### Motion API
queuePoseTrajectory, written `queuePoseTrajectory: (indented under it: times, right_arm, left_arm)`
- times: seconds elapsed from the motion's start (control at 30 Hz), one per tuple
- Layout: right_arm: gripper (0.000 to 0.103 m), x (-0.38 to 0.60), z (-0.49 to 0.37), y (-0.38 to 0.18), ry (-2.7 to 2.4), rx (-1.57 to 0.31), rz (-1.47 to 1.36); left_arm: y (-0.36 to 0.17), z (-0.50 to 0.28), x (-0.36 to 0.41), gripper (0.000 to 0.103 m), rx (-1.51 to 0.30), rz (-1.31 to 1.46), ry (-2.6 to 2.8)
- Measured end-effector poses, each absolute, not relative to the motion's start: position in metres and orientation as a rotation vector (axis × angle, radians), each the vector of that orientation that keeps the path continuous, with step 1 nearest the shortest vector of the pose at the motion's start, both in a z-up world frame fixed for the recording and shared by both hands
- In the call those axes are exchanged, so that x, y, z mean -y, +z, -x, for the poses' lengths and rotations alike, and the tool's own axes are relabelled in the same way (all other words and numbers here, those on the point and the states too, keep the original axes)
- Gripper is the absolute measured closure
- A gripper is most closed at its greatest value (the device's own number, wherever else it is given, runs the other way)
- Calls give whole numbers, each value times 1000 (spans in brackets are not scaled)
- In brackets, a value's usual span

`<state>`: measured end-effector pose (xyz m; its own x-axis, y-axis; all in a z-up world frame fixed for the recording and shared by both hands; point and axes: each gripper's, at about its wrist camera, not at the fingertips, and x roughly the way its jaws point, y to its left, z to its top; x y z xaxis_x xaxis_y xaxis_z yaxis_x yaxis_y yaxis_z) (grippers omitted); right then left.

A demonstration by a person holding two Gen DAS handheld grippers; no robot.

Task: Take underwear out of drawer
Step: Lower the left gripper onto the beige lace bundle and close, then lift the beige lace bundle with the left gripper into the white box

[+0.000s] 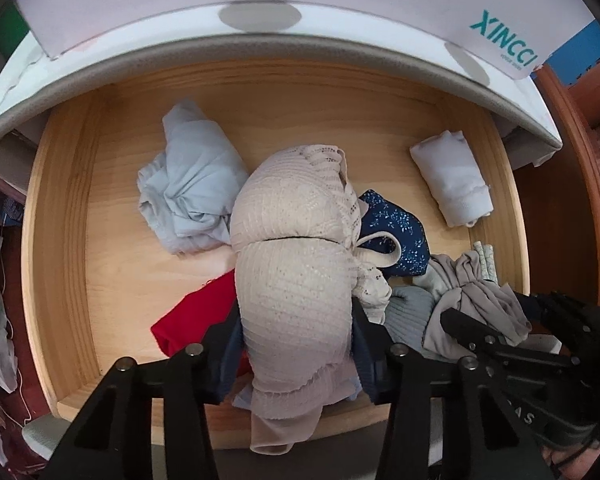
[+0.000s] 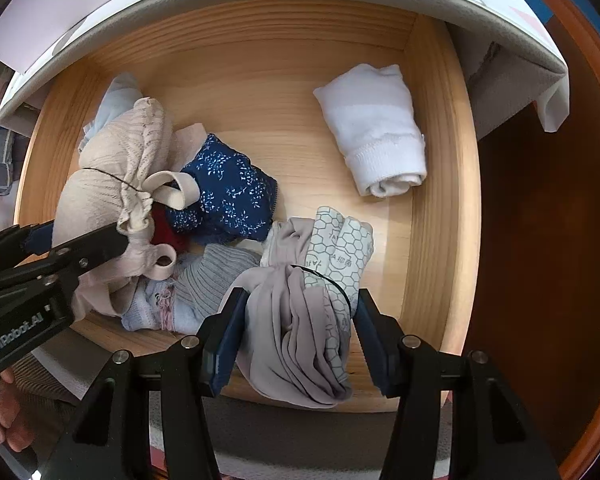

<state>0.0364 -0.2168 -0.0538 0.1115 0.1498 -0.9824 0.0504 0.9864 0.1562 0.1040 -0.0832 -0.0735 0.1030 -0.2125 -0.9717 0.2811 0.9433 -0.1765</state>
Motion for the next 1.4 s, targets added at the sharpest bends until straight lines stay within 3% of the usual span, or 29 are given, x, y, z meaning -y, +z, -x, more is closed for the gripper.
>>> queuePoseTrajectory:
  times: [0.3,0.57,0.97,1.17,1.4]
  right_arm:
    - [52,219,-37,-52,73,-1459,-162]
    - [52,219,-38,-51,72,-1459,-165]
    - [52,215,-38,-48,68,-1456,-149]
    - [52,211,-38,-48,68,-1454,-138]
    - [52,206,-40,-50,61,-1455,-133]
  left_arm:
    - [-45,-93,67,55,-1396,-61,-376]
    - [10,-79,46,55,-1320,-154,-413]
    - [153,-60,17,55,-1071,-197,-524]
    - [222,-97,13,55,-914,-182,-458]
    - [215,-181,34,55,-932,-196,-378]
